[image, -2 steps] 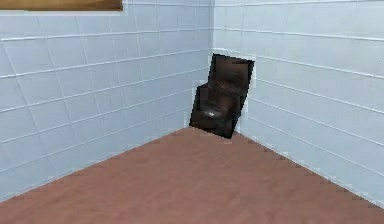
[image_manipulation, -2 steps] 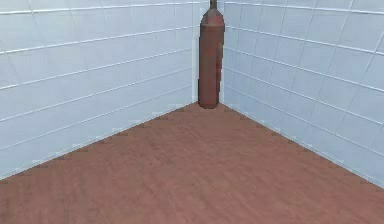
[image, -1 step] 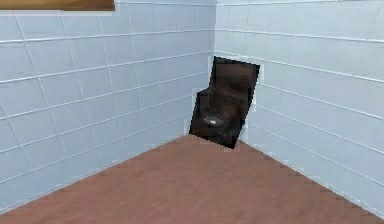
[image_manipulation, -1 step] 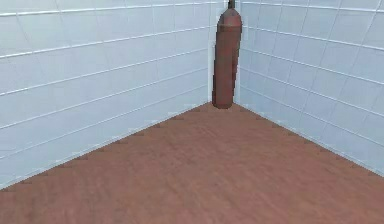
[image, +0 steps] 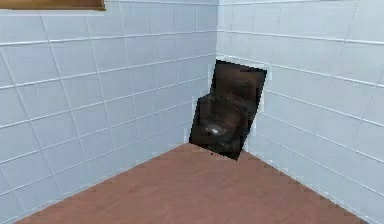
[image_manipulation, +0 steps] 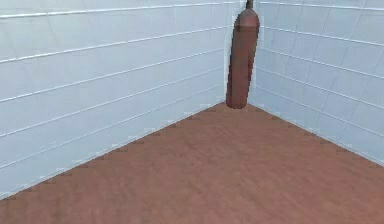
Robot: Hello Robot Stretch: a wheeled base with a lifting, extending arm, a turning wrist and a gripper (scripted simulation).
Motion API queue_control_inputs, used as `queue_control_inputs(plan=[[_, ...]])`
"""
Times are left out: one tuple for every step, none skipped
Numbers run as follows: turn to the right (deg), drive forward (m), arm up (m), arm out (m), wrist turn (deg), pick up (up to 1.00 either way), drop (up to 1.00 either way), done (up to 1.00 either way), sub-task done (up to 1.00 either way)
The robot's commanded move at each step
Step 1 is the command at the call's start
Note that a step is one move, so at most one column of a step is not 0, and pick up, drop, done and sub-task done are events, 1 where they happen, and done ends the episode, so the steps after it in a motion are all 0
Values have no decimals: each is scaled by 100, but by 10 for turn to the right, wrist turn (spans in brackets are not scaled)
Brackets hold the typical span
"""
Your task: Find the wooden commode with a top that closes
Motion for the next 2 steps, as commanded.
queue_control_inputs(plan=[[240,0,0,0,0,0,0,0,0],[0,75,0,0,0,0,0,0,0]])
